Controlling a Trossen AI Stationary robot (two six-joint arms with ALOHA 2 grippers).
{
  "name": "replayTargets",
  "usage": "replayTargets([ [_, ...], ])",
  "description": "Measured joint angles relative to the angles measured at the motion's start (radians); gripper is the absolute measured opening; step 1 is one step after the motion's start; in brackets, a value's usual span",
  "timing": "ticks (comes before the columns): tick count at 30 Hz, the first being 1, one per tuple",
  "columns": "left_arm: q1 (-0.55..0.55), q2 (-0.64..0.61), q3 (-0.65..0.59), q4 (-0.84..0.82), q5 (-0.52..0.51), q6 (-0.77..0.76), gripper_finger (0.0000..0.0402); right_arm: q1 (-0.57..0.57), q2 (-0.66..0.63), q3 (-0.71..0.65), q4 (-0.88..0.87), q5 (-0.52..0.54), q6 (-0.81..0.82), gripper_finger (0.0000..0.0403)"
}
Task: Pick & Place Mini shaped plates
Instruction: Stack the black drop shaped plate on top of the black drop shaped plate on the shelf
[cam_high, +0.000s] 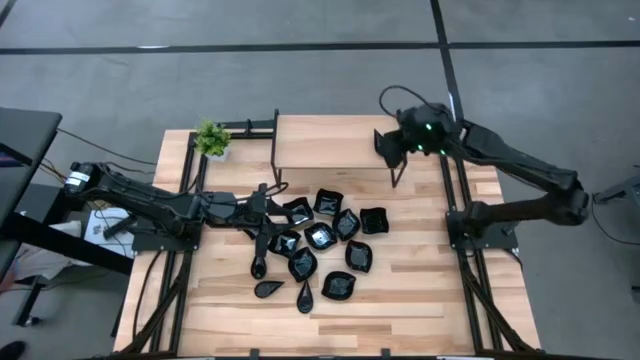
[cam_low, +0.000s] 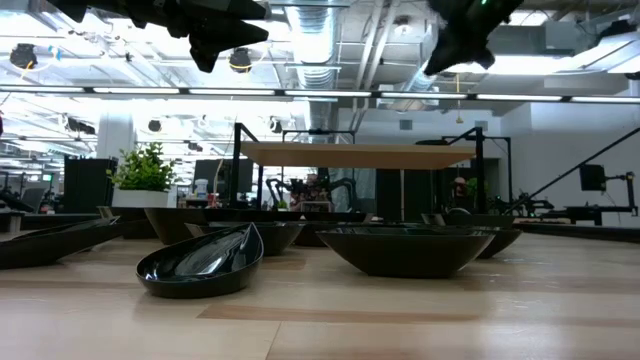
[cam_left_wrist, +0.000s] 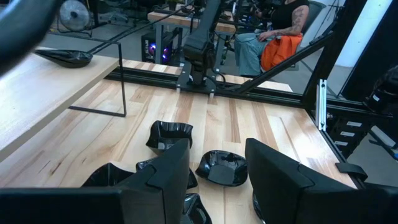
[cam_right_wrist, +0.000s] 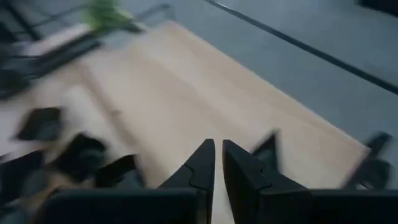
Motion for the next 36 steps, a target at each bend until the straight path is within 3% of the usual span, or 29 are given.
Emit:
replayTargets([
  [9,0.000,0.000,0.000,0.000,0.000,-0.006,0.0159,0.356,-0.050,-0.025,-0.042,0.014,0.018,0.0026],
  [17,-0.070,0.024,-0.071,-0.005,0.090,-0.228,0.0159,0.604,-0.040,-0.161,-0.048,0.150,0.135,0.0023],
  [24,-0.212,0.059,-0.143,-0.004,0.090,-0.294,0.0159,0.741,-0.009,-0.244,-0.035,0.178,0.234,0.0027],
  [31,-0.362,0.198,-0.150,0.046,0.051,-0.297,0.0159,0.829,0.038,-0.282,0.016,0.179,0.271,0.0029],
  [36,-0.419,0.236,-0.143,0.033,0.029,-0.455,0.0159,0.864,0.075,-0.282,0.048,0.179,0.271,0.0027],
])
